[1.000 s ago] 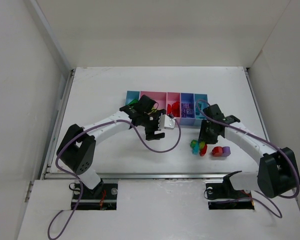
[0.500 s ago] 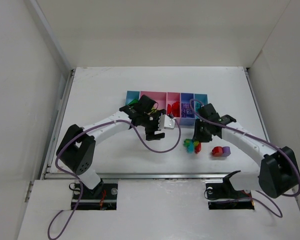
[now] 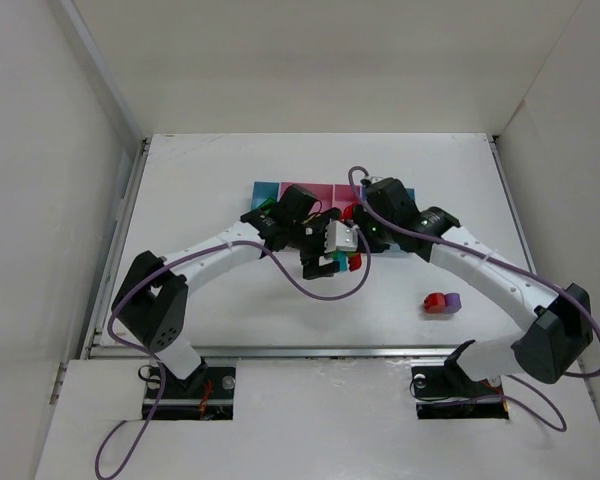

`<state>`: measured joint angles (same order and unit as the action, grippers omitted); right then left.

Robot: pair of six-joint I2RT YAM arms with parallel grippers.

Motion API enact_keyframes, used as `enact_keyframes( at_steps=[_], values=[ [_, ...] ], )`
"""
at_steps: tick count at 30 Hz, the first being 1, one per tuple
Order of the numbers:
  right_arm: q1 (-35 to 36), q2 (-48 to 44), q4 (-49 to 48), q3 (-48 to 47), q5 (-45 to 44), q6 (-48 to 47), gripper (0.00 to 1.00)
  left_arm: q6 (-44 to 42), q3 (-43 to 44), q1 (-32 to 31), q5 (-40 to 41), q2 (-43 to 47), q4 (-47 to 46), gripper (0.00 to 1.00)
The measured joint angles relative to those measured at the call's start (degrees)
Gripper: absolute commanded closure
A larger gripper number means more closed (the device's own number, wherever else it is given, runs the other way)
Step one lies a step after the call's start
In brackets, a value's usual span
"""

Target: Sort the legos into containers by color

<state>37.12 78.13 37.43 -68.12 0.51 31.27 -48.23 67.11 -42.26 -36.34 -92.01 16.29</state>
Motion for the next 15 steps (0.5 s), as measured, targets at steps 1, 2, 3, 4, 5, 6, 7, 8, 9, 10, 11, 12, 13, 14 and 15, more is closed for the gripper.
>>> enact_keyframes(
  at_steps=[1,2,3,4,5,6,7,8,9,10,11,12,13,14,15],
  values=[
    [0.2,0.5,-0.1,0.0,0.1,-0.1,1.00,1.2,0.1,0.0,0.9,0.0,-0.8,0.07],
    [0.3,0.9,0.0,0.0,0.1,-0.2,1.00,2.0,0.2,0.0,1.6,0.0,-1.5,0.11],
    [0.3,1.2,-0.1,0.0,0.0,-0.2,1.00,2.8,0.3,0.0,2.4,0.0,-1.7,0.16],
    [0.3,1.4,-0.1,0.0,0.0,-0.3,1.00,3.3,0.3,0.0,3.2,0.0,-1.9,0.27],
    [0.3,1.5,-0.1,0.0,0.0,-0.4,1.00,3.7,0.3,0.0,3.9,0.0,-2.1,0.31],
    [0.3,1.5,-0.1,0.0,0.0,-0.5,1.00,4.1,0.3,0.0,4.4,0.0,-2.3,0.39],
    [0.3,1.5,-0.1,0.0,0.0,-0.5,1.00,4.3,0.3,0.0,4.7,0.0,-2.5,0.39],
    [0.4,1.5,-0.3,0.0,0.0,-0.6,1.00,4.5,0.3,0.0,5.0,0.0,-2.6,0.41],
    [0.3,1.5,-0.4,0.0,0.1,-0.7,1.00,4.7,0.3,0.0,5.3,0.0,-2.6,0.43],
    [0.3,1.5,-0.5,0.0,0.2,-0.9,1.00,4.8,0.3,0.0,5.3,0.0,-2.8,0.43],
    [0.3,1.5,-0.5,0.0,0.2,-1.0,1.00,4.8,0.3,0.0,5.3,0.0,-2.8,0.43],
    [0.3,1.5,-0.5,0.0,0.2,-1.0,1.00,4.9,0.3,0.0,5.3,0.0,-2.8,0.43],
    [0.3,1.5,-0.6,0.0,0.3,-1.2,1.00,5.0,0.3,0.0,5.3,0.0,-2.8,0.43],
    [0.3,1.5,-0.6,0.0,0.4,-1.3,1.00,5.1,0.3,0.0,5.3,0.0,-2.8,0.43],
    [0.3,1.5,-0.6,0.0,0.5,-1.5,1.00,5.2,0.3,0.0,5.3,0.0,-2.8,0.44]
  ],
)
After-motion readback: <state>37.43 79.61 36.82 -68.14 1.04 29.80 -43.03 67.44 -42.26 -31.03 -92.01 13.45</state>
